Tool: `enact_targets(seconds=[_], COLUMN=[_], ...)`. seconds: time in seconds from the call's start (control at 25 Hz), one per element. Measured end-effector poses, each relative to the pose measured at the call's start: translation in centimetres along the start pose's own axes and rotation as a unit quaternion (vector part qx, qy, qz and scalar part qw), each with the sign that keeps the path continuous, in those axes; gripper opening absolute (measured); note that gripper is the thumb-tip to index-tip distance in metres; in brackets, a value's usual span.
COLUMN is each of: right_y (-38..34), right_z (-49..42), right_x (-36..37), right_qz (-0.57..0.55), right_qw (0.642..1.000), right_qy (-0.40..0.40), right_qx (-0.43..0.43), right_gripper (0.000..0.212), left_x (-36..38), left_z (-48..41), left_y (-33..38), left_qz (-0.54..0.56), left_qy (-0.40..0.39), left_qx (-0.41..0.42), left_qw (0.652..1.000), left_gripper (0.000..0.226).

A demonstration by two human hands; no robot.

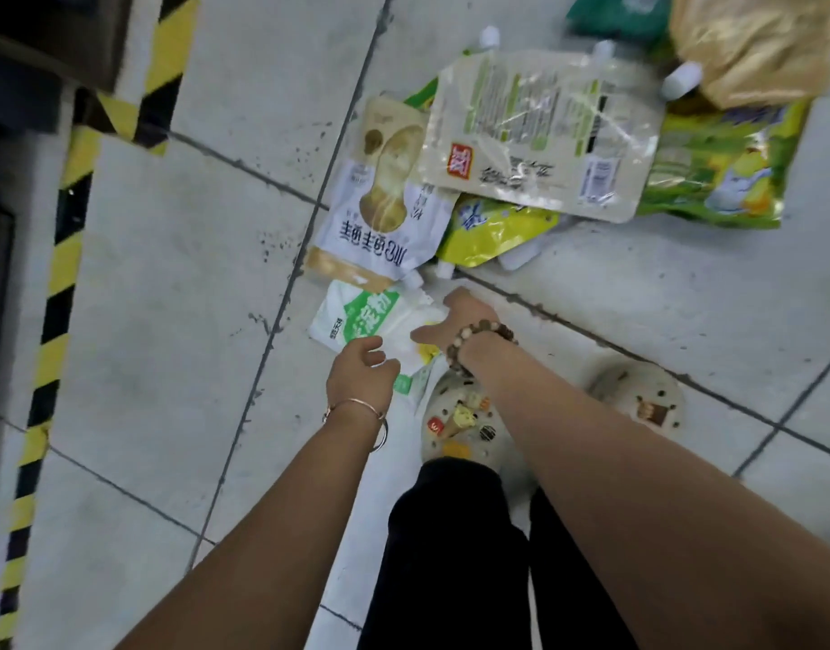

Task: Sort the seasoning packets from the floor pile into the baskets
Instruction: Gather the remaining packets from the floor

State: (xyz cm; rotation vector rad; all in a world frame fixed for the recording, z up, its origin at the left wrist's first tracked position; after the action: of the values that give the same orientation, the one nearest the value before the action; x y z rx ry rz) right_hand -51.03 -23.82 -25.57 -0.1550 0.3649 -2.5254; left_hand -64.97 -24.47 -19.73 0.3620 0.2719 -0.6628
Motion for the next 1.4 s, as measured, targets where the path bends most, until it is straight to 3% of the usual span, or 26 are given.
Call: enact_targets(seconds=[0.12,0.28,0.36,0.44,0.48,0.6,0.64,0.72,0.8,0.88,0.96,1.08,1.16,1.28,1.4], right_y=[-0.3,-0.5,-0.4,-0.7,-1.0,-2.5,-2.9,-3.6,-3.8,-3.6,-3.4,-5.5,-7.1,-7.9,-7.6], right_z=[-1.7,-0.5,2.2,5.6,7.2,11.0,11.9,12.9,12.2,10.2,7.3,2.6,0.1,-1.8,-1.9], right_x=[1.4,3.1,4.2,5.2,5.6,6.3,6.4,5.8,4.5,2.1,-0.8,-4.3,-5.2,-5.8,-6.0], right_qz=[0.029,-0.061,-0.107,-0.133,-0.149,-0.24,-0.274,-0.315,-0.299,-0.265,-0.287,-0.373,-0.366,-0.339,-0.323], right_qw=[0.997,0.997,0.987,0.973,0.966,0.929,0.913,0.893,0.914,0.948,0.942,0.899,0.898,0.906,0.921], right_qy=[0.072,0.022,0.035,0.047,0.042,-0.024,-0.048,-0.091,-0.074,0.037,0.16,0.227,0.231,0.236,0.217], right_qx=[0.025,-0.04,-0.113,-0.182,-0.208,-0.28,-0.298,-0.308,-0.264,-0.172,-0.06,0.023,0.08,0.089,-0.001], right_gripper=[0.053,0.012,0.032,0.042,0.044,0.047,0.048,0.045,0.044,0.031,0.025,0.059,0.075,0.047,0.04], left_x=[-0.4,-2.7,-3.8,-4.0,-4.0,-3.9,-4.0,-4.3,-4.8,-5.3,-6.0,-6.8,-6.9,-7.0,-7.3], left_z=[-1.3,-1.0,-0.1,0.6,1.0,3.2,3.8,4.4,4.0,2.5,1.0,-0.4,-0.9,-1.6,-1.6], left_y=[-1.7,-4.5,-6.0,-7.0,-7.2,-6.6,-6.4,-6.2,-5.4,-4.3,-3.0,-1.4,-1.1,-0.9,-0.8], left_qz=[0.094,0.193,0.16,0.184,0.245,0.45,0.483,0.518,0.542,0.533,0.5,0.462,0.453,0.444,0.445], left_qy=[0.008,0.083,0.046,-0.068,-0.134,-0.298,-0.315,-0.307,-0.268,-0.195,-0.099,-0.041,-0.043,-0.061,-0.059], left_qx=[-0.001,-0.024,-0.065,-0.111,-0.136,-0.159,-0.152,-0.12,-0.091,-0.07,-0.028,0.035,0.056,0.077,0.078], left_qw=[0.995,0.978,0.984,0.974,0.951,0.827,0.803,0.79,0.791,0.82,0.86,0.885,0.889,0.891,0.89], left_gripper=[0.033,0.028,0.042,0.046,0.043,0.055,0.056,0.054,0.051,0.046,0.028,0.013,0.013,0.016,0.015])
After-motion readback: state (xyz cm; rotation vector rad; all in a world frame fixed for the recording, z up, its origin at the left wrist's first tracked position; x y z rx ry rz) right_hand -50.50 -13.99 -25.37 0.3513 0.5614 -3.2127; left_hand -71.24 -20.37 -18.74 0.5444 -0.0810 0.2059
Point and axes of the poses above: each hand's wrist, its own z-axis away from the middle knuckle, its own x-axis out of the palm, y = z × x, the point moved 3 cm from there along -z, towards the middle knuckle, and after that the axes turned 15 degrees about -y, right-handed, at the moved point
